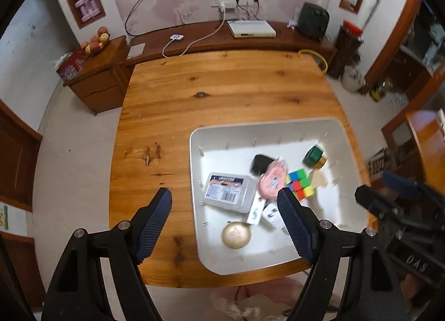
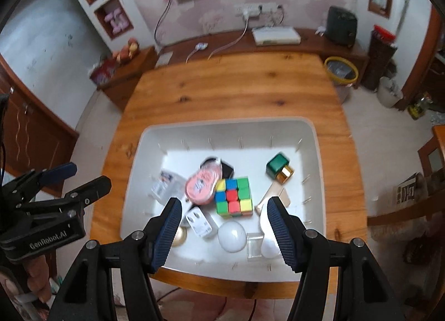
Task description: Organize rigid objects
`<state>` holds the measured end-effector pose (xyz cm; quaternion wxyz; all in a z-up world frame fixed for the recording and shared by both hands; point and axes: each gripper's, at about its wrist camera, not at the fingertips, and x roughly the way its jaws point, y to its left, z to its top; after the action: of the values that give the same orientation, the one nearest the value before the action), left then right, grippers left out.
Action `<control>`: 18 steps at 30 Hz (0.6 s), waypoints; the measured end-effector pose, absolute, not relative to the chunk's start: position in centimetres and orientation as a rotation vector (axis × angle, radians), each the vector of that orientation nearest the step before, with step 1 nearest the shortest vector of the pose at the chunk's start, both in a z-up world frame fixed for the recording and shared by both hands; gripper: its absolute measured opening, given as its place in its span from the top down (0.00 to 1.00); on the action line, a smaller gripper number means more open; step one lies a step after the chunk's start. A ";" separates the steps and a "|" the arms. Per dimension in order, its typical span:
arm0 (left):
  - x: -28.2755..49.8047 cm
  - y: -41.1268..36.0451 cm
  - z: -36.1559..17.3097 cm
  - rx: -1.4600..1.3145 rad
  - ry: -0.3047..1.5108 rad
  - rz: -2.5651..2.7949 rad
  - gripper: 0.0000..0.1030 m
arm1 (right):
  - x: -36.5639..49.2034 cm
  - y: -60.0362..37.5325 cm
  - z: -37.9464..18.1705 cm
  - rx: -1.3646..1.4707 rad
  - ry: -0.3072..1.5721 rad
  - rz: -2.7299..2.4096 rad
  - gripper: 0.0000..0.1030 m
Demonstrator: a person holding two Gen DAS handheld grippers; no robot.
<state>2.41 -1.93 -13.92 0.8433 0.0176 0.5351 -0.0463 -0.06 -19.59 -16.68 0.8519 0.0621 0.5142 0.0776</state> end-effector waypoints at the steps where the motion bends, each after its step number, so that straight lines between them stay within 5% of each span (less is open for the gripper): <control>1: 2.3 -1.9 -13.2 0.020 1.120 -0.100 0.22 | -0.3 -19.7 -15.8 0.140 1.065 0.153 0.35; 18: 0.1 -1.6 -8.5 0.004 0.959 -0.065 0.22 | -3.4 -17.9 -7.7 0.136 0.871 0.182 0.27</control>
<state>0.07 -1.57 -8.55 0.8866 0.0018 0.4614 -0.0314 -3.39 -17.93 -7.70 0.9005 0.0659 0.4207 0.0878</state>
